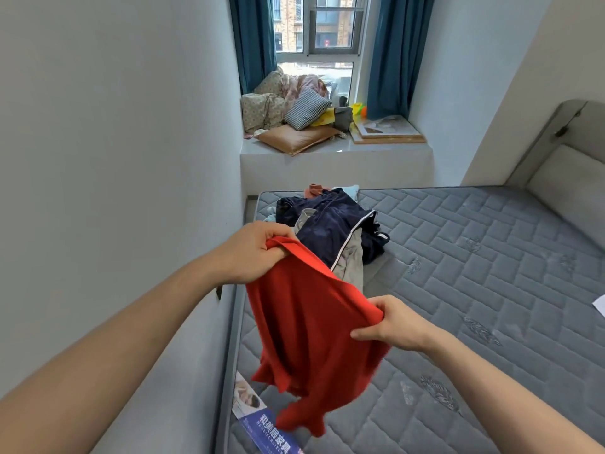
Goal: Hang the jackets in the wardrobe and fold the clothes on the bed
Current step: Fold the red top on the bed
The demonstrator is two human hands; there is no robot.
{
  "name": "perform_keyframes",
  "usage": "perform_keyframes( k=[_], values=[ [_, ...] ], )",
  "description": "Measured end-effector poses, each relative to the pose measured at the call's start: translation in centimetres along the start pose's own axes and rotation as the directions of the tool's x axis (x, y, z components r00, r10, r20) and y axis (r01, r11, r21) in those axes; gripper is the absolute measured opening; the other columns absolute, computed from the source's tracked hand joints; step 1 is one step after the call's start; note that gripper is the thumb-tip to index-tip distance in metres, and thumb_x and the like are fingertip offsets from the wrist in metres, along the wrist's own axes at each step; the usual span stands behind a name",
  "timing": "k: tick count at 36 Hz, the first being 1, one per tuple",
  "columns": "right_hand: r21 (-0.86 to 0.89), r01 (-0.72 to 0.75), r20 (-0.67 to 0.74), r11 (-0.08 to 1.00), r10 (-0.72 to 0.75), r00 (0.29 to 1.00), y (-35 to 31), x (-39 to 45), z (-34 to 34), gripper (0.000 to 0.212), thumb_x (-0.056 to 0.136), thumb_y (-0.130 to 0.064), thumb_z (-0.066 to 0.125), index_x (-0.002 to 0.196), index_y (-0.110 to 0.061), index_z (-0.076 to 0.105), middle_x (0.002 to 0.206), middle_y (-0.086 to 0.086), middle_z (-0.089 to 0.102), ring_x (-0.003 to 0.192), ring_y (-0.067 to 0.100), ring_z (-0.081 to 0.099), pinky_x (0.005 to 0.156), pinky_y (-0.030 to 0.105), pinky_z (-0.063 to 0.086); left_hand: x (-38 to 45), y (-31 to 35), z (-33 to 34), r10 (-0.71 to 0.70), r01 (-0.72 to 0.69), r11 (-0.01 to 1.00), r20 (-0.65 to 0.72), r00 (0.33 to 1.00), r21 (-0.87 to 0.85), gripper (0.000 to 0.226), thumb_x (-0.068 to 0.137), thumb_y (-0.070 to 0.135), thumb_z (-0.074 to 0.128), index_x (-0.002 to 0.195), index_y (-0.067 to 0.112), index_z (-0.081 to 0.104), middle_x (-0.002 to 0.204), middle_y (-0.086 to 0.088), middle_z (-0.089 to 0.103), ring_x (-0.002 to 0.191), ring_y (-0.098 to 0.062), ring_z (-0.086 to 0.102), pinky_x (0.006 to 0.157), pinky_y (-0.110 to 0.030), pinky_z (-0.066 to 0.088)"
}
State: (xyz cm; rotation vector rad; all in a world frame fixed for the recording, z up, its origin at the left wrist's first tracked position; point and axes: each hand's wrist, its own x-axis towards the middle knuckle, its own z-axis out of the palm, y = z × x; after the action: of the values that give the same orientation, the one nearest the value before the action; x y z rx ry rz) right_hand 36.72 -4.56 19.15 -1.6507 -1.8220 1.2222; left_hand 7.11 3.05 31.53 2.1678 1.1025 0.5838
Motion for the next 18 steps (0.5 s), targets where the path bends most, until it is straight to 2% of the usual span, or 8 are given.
perform_keyframes(
  k=[2,4,7,9,11,14,16,18],
  values=[
    [0.018,-0.017,-0.009,1.000,0.017,1.000,0.7,-0.2,-0.6,0.021,0.077,-0.030,0.088,0.090,-0.020,0.074,0.079,0.000,0.073,0.073,0.005,0.063,0.077,0.031,0.054,0.4,-0.7,-0.1,-0.020,0.020,1.000,-0.010,1.000,0.003,0.028,0.096,0.016,0.058,0.090,0.037,0.075,0.089,0.020,0.073,0.087,0.001,0.067,0.079,-0.018,0.046],
    [-0.010,-0.023,-0.069,1.000,0.023,0.997,1.6,-0.5,-1.3,0.026,0.077,-0.034,0.087,0.088,-0.017,0.070,0.072,-0.008,0.062,0.068,0.004,0.056,0.070,0.029,0.048,0.8,-1.2,-0.1,-0.035,0.036,0.999,-0.007,0.999,0.030,0.027,0.096,0.019,0.060,0.087,0.041,0.073,0.087,0.022,0.072,0.084,0.002,0.066,0.076,-0.016,0.043],
    [-0.086,-0.006,-0.125,0.996,-0.005,0.992,3.4,-1.0,-2.3,0.024,0.081,-0.037,0.084,0.087,-0.020,0.068,0.073,-0.004,0.061,0.068,0.004,0.053,0.070,0.030,0.047,1.3,-1.9,0.5,-0.055,0.055,0.993,-0.001,0.998,0.103,0.020,0.095,0.023,0.062,0.086,0.037,0.073,0.083,0.021,0.071,0.081,0.001,0.065,0.074,-0.019,0.046],
    [-0.121,-0.017,-0.122,0.992,0.002,0.993,4.9,-1.5,-2.9,0.018,0.087,-0.039,0.079,0.079,-0.027,0.067,0.067,-0.001,0.059,0.063,0.003,0.048,0.065,0.030,0.045,1.5,-2.5,1.3,-0.069,0.067,0.985,0.004,0.998,0.160,0.015,0.094,0.025,0.063,0.083,0.033,0.071,0.076,0.024,0.068,0.073,0.004,0.062,0.066,-0.017,0.044],
    [-0.160,-0.041,-0.140,0.986,0.018,0.990,6.5,-2.1,-3.5,0.038,0.091,-0.042,0.073,0.063,-0.026,0.053,0.055,-0.009,0.041,0.054,0.004,0.035,0.054,0.027,0.034,1.5,-3.4,2.6,-0.082,0.075,0.974,0.021,0.996,0.214,0.019,0.095,0.031,0.064,0.076,0.033,0.066,0.069,0.027,0.063,0.063,0.006,0.059,0.055,-0.015,0.039],
    [-0.239,-0.085,-0.230,0.967,0.029,0.973,8.7,-2.8,-4.6,0.047,0.093,-0.042,0.071,0.062,-0.020,0.044,0.050,-0.012,0.031,0.049,0.006,0.027,0.048,0.025,0.024,1.5,-4.7,4.8,-0.103,0.088,0.962,0.048,0.993,0.258,0.030,0.095,0.039,0.065,0.067,0.041,0.056,0.066,0.027,0.059,0.062,0.003,0.055,0.055,-0.023,0.034],
    [-0.276,-0.125,-0.276,0.953,0.045,0.960,9.9,-2.9,-5.3,0.048,0.093,-0.043,0.071,0.064,-0.014,0.046,0.048,-0.011,0.034,0.047,0.008,0.029,0.049,0.027,0.026,1.8,-5.3,6.1,-0.130,0.111,0.955,0.050,0.990,0.275,0.029,0.096,0.044,0.063,0.068,0.051,0.057,0.067,0.031,0.059,0.067,0.006,0.056,0.057,-0.024,0.033],
    [-0.338,-0.174,-0.292,0.925,0.072,0.954,10.8,-2.8,-6.3,0.045,0.094,-0.049,0.067,0.066,-0.018,0.049,0.048,-0.012,0.042,0.048,0.009,0.036,0.050,0.027,0.029,2.5,-5.4,6.9,-0.161,0.142,0.942,0.039,0.986,0.304,0.034,0.096,0.047,0.062,0.070,0.067,0.055,0.070,0.041,0.057,0.073,0.013,0.056,0.057,-0.020,0.033]
  ],
)
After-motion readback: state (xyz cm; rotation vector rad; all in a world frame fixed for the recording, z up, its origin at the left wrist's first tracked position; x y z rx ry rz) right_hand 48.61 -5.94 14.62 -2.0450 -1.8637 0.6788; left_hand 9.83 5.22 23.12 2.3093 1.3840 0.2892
